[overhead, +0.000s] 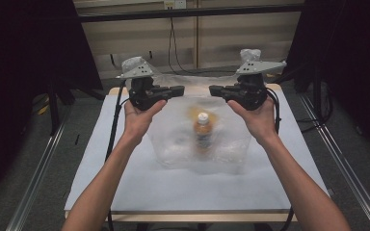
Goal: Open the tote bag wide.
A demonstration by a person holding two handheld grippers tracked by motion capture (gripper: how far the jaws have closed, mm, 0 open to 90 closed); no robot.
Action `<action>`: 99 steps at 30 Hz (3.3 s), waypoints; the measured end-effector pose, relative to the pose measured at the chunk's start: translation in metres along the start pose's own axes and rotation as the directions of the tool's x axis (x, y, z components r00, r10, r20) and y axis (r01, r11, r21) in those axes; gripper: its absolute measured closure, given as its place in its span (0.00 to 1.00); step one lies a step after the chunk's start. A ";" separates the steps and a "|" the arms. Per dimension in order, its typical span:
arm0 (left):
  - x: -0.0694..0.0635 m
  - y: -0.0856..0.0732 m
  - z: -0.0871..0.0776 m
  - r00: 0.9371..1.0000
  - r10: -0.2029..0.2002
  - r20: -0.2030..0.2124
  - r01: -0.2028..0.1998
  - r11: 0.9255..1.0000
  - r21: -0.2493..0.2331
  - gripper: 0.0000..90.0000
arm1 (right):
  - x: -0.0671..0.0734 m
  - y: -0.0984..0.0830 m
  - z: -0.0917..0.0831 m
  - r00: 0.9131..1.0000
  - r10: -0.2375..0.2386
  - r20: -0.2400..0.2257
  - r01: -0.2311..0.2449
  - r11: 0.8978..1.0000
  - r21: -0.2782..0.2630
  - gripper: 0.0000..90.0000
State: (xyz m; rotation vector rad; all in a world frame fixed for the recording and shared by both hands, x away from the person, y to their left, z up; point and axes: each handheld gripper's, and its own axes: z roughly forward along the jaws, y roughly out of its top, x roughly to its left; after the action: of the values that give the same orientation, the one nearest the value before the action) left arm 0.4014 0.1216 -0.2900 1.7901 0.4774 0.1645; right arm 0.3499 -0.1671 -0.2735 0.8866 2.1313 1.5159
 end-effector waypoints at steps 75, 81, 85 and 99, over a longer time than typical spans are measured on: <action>0.016 -0.171 0.067 0.994 -0.095 0.058 0.066 0.922 0.381 1.00 | -0.034 -0.190 0.036 0.981 0.196 0.007 -0.191 0.944 0.269 1.00; 0.019 -0.179 0.066 0.994 -0.099 0.049 0.069 0.905 0.421 1.00 | -0.039 -0.199 0.039 0.982 0.184 0.028 -0.183 0.927 0.326 1.00; 0.022 -0.186 0.065 0.992 -0.118 0.040 0.089 0.896 0.436 1.00 | -0.042 -0.208 0.038 0.985 0.168 0.043 -0.172 0.913 0.370 1.00; 0.014 -0.184 0.044 0.994 -0.101 0.033 0.076 0.894 0.442 1.00 | -0.034 -0.205 0.023 0.985 0.173 0.006 -0.164 0.924 0.346 1.00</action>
State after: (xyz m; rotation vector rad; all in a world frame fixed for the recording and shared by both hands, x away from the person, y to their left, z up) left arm 0.3872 0.1250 -0.4792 2.2052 0.5899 -0.0654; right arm 0.3330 -0.2190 -0.4750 1.2027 2.4403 1.2479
